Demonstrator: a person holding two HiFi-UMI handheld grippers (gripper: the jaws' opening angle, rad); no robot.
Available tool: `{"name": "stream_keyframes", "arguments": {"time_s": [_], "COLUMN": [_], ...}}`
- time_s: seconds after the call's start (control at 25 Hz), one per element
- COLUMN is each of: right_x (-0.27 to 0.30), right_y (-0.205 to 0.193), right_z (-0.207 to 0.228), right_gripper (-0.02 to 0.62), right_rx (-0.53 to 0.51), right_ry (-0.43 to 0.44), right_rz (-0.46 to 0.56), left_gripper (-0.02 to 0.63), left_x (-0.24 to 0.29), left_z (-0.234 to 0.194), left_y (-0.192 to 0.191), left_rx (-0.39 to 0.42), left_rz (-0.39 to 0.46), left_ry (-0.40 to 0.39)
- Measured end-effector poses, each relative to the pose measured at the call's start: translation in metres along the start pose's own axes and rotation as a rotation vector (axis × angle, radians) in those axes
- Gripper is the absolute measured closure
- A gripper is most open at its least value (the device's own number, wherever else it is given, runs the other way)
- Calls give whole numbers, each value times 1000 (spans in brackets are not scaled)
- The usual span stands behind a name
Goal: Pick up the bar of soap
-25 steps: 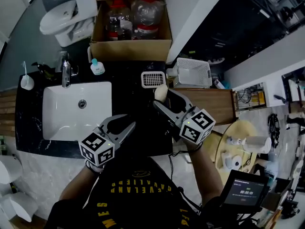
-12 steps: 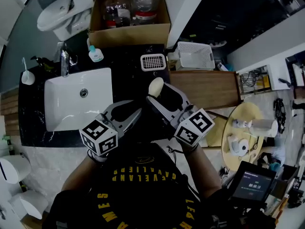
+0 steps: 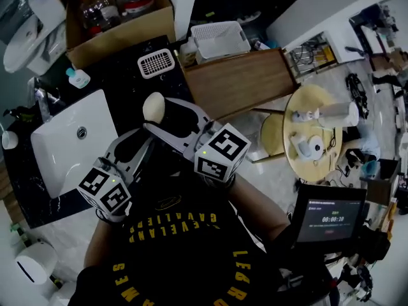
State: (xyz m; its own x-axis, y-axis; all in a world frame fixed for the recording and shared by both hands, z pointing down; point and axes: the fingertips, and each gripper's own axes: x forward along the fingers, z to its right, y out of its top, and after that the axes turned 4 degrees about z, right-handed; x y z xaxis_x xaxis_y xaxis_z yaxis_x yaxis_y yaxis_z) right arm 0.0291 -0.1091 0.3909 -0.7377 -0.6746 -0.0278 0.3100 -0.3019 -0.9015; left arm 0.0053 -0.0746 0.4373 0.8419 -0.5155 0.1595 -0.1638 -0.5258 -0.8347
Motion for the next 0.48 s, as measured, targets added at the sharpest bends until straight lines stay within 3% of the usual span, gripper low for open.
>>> {"name": "stream_keyframes", "arguments": {"time_s": [0.48], "right_x": [-3], "right_y": [12], "right_z": [-7], "right_gripper": [328], "right_rx": [37], "right_ry": [14], "right_rz": [59], "left_gripper": [488], "left_x": [6], "left_z": [-2], "left_y": [-1], "left_rx": [-21], "left_rz": [-11], "left_ry": [-17]}}
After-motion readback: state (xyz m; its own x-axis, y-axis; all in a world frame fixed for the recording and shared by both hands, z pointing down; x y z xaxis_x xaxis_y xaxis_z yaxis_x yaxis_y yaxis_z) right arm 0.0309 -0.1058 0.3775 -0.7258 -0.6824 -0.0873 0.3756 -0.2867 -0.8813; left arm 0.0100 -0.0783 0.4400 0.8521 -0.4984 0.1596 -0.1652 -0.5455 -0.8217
